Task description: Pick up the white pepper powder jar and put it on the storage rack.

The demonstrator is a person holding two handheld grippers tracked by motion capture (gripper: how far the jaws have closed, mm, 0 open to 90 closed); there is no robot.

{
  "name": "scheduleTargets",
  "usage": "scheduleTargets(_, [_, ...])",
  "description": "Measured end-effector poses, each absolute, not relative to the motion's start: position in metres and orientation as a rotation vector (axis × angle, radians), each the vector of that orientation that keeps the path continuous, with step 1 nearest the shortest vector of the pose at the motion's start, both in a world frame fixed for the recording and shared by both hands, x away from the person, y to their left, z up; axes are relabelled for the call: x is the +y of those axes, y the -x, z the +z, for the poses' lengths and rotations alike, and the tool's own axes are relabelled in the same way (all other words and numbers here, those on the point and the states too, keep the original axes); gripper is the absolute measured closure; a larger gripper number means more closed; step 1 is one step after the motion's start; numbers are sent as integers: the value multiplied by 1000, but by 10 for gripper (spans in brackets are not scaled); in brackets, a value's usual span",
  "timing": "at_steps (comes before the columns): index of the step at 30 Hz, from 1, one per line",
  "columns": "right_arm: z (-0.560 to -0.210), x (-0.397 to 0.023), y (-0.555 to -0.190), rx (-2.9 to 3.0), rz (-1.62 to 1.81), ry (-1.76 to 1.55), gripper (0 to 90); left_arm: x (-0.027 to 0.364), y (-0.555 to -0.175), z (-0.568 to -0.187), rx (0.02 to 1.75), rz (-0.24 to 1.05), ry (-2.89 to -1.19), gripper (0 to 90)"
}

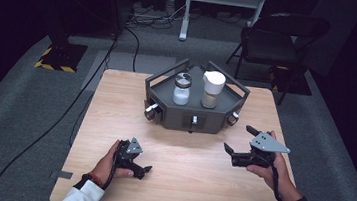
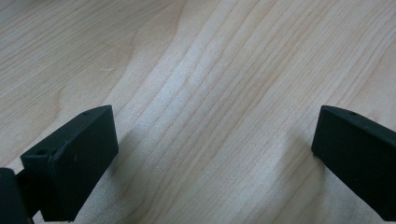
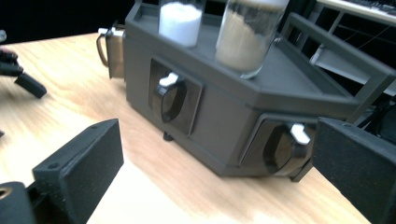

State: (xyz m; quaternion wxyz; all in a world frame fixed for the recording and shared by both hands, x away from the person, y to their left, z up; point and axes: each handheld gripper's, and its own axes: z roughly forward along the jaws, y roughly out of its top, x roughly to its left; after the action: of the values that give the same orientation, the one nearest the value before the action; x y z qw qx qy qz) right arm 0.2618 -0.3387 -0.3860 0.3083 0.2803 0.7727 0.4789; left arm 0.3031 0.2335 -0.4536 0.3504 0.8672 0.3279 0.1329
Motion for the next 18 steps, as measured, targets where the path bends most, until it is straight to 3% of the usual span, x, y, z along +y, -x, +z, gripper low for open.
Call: scheduleTargets(18, [-413, -343, -249, 2150, 1205, -725, 19, 233, -303, -454, 849, 344, -2246, 1])
